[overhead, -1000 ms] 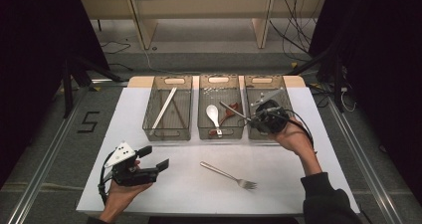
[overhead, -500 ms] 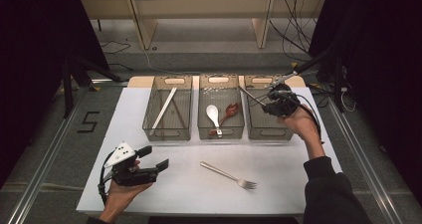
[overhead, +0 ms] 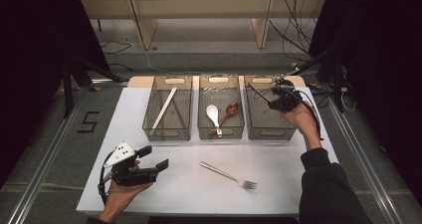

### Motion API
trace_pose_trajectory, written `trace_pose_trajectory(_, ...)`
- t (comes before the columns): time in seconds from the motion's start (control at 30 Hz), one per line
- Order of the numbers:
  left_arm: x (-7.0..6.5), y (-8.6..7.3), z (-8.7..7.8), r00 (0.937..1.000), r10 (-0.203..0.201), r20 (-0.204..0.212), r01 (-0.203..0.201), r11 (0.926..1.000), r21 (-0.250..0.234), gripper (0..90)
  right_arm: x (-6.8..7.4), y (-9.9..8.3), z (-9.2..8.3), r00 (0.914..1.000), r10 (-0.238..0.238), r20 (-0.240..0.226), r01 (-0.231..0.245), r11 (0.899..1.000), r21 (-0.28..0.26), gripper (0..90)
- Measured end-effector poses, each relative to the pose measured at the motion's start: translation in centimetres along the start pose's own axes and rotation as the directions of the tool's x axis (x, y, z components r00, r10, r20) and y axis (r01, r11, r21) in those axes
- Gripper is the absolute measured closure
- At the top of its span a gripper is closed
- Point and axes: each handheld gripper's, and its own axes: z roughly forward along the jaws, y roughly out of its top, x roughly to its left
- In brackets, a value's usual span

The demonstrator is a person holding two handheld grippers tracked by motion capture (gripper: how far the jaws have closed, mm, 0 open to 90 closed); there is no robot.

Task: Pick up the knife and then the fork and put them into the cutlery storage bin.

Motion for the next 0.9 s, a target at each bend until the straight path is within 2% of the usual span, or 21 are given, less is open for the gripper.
trace_pose_trajectory(0.6,0.0,0.0,0.0,1.0000,-0.005,0.000,0.005,1.0000,-0.007,16.4,-1.0,0.7,2.4,0.9970,0.063,0.046,-0.065,0.996,0.058,88.7)
trace_pose_trajectory(0.9,0.0,0.0,-0.1,1.0000,-0.003,0.001,0.003,1.0000,-0.006,16.4,-0.9,1.0,3.8,0.9965,0.065,0.053,-0.069,0.995,0.078,88.6)
